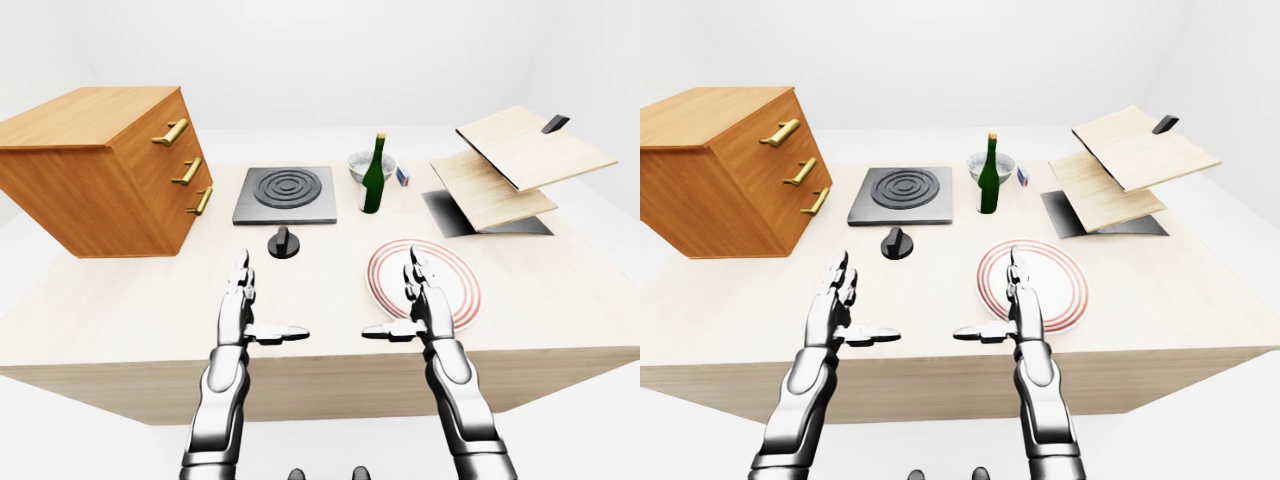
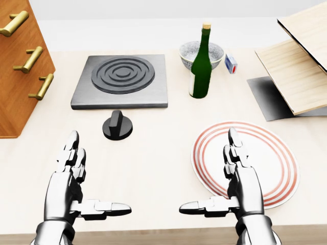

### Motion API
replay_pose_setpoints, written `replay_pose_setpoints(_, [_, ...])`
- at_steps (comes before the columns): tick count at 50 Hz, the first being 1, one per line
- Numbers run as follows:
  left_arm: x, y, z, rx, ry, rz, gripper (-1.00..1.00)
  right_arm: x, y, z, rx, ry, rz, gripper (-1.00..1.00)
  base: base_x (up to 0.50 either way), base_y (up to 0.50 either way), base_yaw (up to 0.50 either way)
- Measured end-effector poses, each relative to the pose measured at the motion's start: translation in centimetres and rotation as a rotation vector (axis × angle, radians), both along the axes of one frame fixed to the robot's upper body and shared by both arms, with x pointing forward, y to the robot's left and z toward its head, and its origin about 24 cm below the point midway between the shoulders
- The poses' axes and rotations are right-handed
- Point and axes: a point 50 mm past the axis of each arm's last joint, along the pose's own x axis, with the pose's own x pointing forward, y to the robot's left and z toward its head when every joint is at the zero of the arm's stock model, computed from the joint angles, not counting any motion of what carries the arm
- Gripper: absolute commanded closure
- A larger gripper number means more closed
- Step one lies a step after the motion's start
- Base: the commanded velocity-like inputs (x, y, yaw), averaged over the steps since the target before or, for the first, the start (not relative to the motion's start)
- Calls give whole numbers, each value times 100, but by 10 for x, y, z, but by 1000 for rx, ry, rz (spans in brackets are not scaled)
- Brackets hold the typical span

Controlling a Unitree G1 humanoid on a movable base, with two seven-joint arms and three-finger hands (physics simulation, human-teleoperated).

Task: Turn on the stove.

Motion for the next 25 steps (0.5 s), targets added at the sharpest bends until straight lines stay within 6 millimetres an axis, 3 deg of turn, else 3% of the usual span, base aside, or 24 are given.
replay_pose_setpoints(14, [5, 6, -4, 24, 40, 24, -100, 6, -4, -5, -12, 75, -26, -100, 0, 0, 0])
replay_pose_setpoints(20, [3, 7, -4, 40, 50, 27, -100, 7, -3, 5, -4, 31, -70, -100, 0, 0, 0])
replay_pose_setpoints(25, [-12, 8, 7, 20, -3, 10, -100, -2, -3, 23, 19, -49, -107, -100, 0, 0, 0])
